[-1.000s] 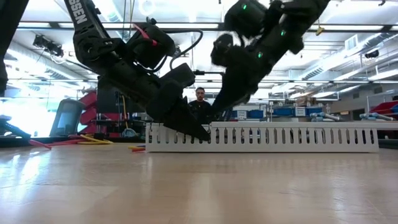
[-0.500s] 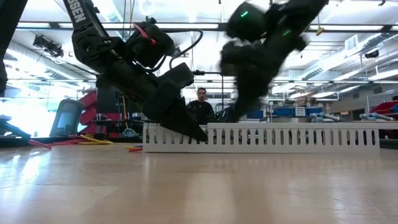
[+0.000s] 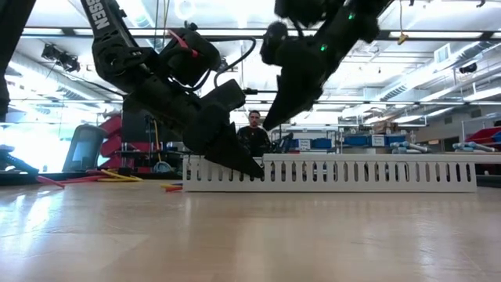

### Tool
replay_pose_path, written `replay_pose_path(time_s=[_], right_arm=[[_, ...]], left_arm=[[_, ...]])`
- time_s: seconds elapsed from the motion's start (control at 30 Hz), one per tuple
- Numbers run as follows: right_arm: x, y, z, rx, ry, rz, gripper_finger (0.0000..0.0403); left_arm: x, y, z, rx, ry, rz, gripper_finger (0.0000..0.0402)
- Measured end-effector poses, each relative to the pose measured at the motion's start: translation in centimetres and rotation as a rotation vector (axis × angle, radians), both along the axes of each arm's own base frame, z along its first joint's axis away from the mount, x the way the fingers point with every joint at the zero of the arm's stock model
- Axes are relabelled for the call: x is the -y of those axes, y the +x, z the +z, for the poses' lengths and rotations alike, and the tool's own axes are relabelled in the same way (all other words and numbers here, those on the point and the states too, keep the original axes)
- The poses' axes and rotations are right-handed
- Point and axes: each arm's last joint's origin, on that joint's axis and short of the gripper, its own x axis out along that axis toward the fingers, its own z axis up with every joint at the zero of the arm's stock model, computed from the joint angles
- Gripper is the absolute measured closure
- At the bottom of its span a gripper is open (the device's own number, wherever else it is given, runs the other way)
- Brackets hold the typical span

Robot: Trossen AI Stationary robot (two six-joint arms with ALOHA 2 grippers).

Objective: Ziptie cables
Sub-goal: Close the white cable duct

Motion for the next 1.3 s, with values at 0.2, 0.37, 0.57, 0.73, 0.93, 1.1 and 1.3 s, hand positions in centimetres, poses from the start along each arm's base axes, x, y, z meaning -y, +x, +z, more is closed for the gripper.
replay_pose_path(time_s=[0.2, 0.37, 0.57, 0.73, 0.93, 1.1, 1.3], right_arm=[[-0.7, -0.7, 1.9, 0.048, -0.007, 0.008, 0.0403], [-0.9, -0.9, 1.8, 0.029, -0.013, -0.001, 0.0403], [-0.8, -1.2, 1.6, -0.001, -0.005, -0.026, 0.0403], [-0.8, -1.3, 1.5, -0.015, -0.001, -0.03, 0.0403], [-0.8, -1.4, 1.5, -0.026, 0.005, -0.038, 0.0403], [-0.8, -1.4, 1.5, -0.026, 0.005, -0.038, 0.0403], [-0.8, -1.4, 1.5, -0.029, 0.006, -0.038, 0.0403]], left_arm=[[0.1, 0.0, 0.0, 0.003, -0.001, -0.003, 0.0167], [0.1, 0.0, 0.0, 0.002, 0.003, -0.008, 0.0134], [0.1, 0.3, 0.5, 0.061, 0.005, -0.01, 0.0109], [0.1, 0.2, 0.4, 0.052, 0.002, -0.019, 0.0108], [0.3, 0.2, 0.3, 0.049, -0.015, -0.05, 0.0108], [0.3, 0.2, -0.1, 0.037, -0.014, -0.047, 0.011], [0.2, 0.3, -0.4, 0.04, -0.002, -0.028, 0.0112]])
